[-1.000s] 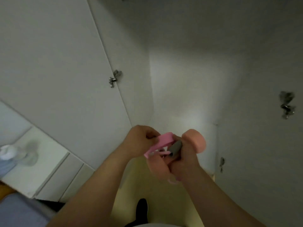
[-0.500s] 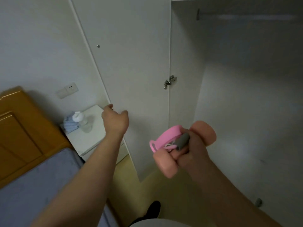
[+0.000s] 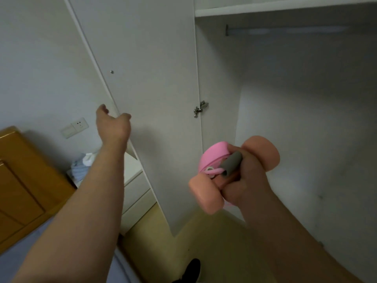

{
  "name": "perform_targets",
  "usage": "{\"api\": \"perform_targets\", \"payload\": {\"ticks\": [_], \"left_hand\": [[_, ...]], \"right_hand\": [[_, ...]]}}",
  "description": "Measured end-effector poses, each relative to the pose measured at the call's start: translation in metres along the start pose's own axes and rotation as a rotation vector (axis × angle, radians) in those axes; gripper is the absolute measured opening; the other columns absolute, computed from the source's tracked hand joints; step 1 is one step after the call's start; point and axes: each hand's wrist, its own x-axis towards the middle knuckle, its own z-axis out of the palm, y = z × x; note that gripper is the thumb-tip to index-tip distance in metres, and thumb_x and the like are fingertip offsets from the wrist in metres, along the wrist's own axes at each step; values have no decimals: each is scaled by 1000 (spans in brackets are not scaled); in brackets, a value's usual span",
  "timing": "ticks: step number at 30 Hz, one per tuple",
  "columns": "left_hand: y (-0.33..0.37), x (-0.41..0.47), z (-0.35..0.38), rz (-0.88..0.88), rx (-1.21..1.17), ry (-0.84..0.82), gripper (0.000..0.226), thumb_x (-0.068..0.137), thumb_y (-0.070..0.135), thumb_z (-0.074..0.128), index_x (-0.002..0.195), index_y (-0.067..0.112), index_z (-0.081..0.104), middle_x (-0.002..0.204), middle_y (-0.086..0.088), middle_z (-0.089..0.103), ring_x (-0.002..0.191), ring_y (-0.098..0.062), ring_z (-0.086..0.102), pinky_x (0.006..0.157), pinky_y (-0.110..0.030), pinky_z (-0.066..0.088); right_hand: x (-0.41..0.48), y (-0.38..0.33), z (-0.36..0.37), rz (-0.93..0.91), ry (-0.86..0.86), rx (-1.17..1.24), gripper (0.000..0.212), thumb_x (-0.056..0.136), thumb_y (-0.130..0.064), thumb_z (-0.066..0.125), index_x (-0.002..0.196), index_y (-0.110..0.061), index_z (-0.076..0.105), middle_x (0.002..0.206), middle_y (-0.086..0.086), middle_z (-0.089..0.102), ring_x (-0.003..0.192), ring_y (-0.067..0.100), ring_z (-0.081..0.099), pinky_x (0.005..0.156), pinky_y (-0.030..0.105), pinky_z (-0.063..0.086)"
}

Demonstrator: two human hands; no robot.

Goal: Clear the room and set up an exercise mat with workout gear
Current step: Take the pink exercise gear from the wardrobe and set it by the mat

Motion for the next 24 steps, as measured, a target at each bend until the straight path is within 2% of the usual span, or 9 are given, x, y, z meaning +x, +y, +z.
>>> {"api": "perform_targets", "payload": {"ticks": [1,2,5,9,12,13,18,22,24], "left_hand": [[6,8,-4,-41,-19,-30,85,79,24,73,153,12,32,151,-6,43,137,-22,43,113,-35,36],[11,15,-4,-66,-39,-87,82,80,21,74,151,11,35,151,-7,45,137,-22,45,110,-33,38],[20,19,1,-65,-90,-173,64,68,18,78,128,9,57,123,-4,67,113,-24,64,97,-36,53],[18,15,10,-60,-123,-116,51,65,14,73,115,14,61,108,3,70,97,-19,68,93,-40,56],[17,3,11,-19,-70,-43,40,68,24,71,107,16,65,100,4,71,92,-19,68,89,-37,56],[18,-4,10,0,-38,-9,38,70,29,69,106,15,66,98,4,71,92,-20,68,88,-35,55],[26,-49,11,111,104,121,43,84,46,68,113,15,66,95,8,65,88,-10,60,81,-19,41],[42,-89,23,213,133,8,29,78,49,75,91,25,68,80,13,67,80,-9,65,77,-23,48],[53,-109,36,273,138,-83,27,76,49,78,86,27,66,76,14,66,77,-5,65,74,-23,49]], "right_hand": [[-2,-4,-1,-13,-4,5,58,93,-34,64,147,-20,50,133,29,59,112,49,63,80,72,50],[-4,-7,-1,-30,-4,7,56,93,-34,64,146,-19,51,134,28,59,114,48,62,83,70,49],[-8,-15,-2,-63,4,33,53,94,-34,64,139,-8,55,129,26,63,119,46,60,93,65,47],[-14,-26,-4,-101,26,22,52,93,-33,65,137,-5,56,126,25,65,117,45,60,96,64,46],[-22,-29,-1,-102,27,16,53,93,-35,65,136,-5,56,128,25,63,117,45,59,79,58,51],[-22,-30,-2,-105,30,16,55,94,-35,64,137,-3,55,130,26,62,118,45,58,79,58,50],[-22,-35,-8,-126,50,15,56,93,-35,63,135,1,55,127,28,63,118,47,59,96,65,43],[-26,-37,-19,-172,62,12,50,95,-32,62,130,2,59,125,27,64,116,48,60,102,67,41],[-29,-39,-26,-190,55,37,49,98,-33,56,129,5,58,126,27,63,121,47,58,101,61,44]]}}
